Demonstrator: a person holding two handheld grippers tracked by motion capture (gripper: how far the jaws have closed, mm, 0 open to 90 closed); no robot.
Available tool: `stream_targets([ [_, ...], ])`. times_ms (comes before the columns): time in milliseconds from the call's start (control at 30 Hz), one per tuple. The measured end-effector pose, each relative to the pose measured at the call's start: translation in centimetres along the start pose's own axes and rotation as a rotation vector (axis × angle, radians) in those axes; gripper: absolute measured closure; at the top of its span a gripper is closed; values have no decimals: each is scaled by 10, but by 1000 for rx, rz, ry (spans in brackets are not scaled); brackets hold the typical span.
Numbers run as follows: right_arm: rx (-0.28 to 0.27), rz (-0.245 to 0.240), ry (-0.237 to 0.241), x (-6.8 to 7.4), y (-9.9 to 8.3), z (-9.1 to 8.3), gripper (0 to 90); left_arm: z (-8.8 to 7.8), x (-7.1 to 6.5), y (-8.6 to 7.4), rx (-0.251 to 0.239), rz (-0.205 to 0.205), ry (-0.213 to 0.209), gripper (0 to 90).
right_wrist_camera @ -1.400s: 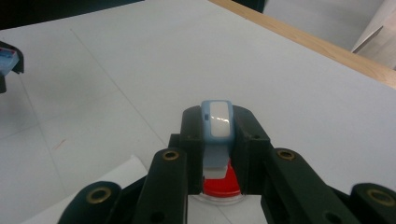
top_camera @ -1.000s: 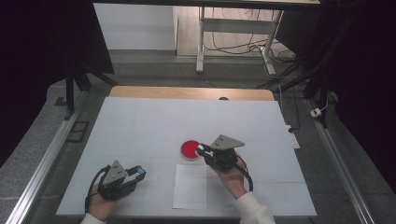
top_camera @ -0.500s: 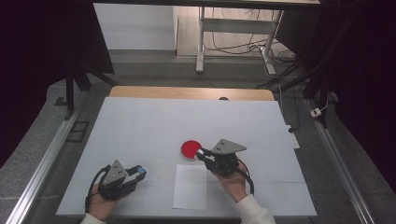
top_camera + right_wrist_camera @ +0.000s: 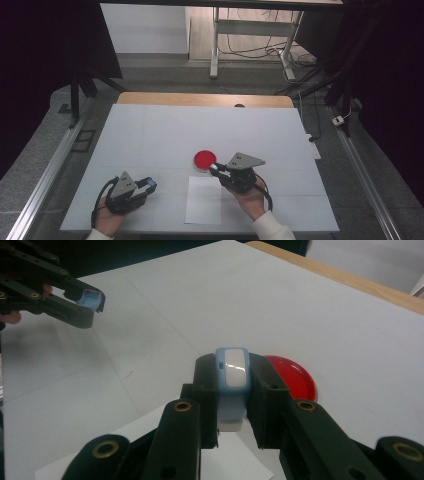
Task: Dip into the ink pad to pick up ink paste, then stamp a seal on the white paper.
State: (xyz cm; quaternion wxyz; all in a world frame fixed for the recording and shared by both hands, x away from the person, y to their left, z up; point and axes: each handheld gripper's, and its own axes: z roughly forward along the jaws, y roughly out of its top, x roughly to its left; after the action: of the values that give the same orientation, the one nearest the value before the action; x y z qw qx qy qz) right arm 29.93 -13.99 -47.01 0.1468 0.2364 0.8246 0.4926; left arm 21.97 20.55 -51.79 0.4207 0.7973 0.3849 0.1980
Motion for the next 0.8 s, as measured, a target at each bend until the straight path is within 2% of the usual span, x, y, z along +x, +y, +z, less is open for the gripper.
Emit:
stream_targets([
  [800,18,-17,51,13,-5,-13,753,0,0,0,-1,0,3,656],
])
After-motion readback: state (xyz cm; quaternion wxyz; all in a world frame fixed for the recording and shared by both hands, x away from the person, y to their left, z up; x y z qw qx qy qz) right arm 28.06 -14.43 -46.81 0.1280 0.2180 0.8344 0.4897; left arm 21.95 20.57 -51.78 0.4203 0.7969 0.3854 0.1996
